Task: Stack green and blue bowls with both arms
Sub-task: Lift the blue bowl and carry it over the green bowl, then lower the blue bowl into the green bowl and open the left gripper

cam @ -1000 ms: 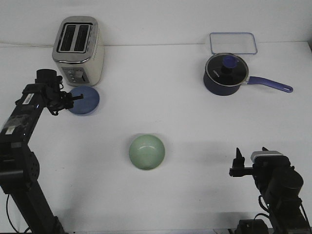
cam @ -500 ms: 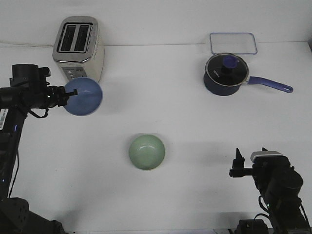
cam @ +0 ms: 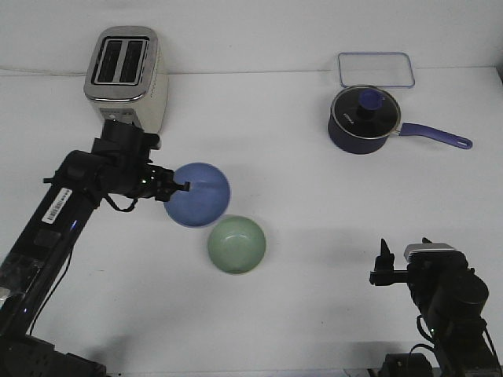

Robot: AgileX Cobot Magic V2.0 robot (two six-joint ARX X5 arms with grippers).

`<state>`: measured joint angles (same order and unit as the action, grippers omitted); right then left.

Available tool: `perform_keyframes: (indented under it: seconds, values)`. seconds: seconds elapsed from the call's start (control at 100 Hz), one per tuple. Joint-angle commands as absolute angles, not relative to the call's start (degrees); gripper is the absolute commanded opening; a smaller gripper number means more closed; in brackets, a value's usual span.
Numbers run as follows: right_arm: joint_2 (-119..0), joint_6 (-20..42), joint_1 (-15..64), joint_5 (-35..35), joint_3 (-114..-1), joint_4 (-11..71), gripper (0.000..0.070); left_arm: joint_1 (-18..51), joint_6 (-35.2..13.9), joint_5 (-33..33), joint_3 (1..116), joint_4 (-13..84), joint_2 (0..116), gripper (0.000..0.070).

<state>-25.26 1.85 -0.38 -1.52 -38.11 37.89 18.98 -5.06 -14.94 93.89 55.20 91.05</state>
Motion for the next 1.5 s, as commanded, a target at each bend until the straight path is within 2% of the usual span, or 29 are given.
perform_keyframes:
  seconds: [0.0, 0.22, 0.63, 1.31, 1.38, 1.45, 1.49]
  values:
    - [-25.50, 2.07, -0.34, -1.48, -38.54, 37.30, 0.0569, 20.82, -5.02, -15.09, 93.89, 54.43, 91.42, 0.0008]
    - [-25.50, 2.07, -0.34, -1.50, -38.54, 37.30, 0.0569, 26.09, -5.21, -15.09, 89.43, 51.92, 91.79, 0.0008]
    - [-25.50, 2.09, -0.34, -1.50, -38.54, 37.30, 0.0569, 28.91, -6.48, -17.23, 81.36, 45.69, 92.33, 0.0009]
    - [-25.50, 2.09, -0.34, -1.50, -38.54, 37.69, 0.0569, 31.00, -6.70, -16.99, 81.10, 44.91, 99.15, 0.0018]
    - [-25.50, 2.09, -0.34, -1.50, -38.54, 37.69, 0.0569, 31.00, -6.70, -16.99, 81.10, 44.82, 99.15, 0.0064]
    - [-25.50, 2.09, -0.34, -1.48, -38.54, 37.67, 0.0569, 31.11, -6.70, -16.99, 81.10, 44.93, 99.15, 0.0203]
    - [-25.50, 2.09, -0.34, -1.50, -38.54, 37.67, 0.0569, 31.16, -6.72, -16.99, 81.10, 44.91, 99.15, 0.0254]
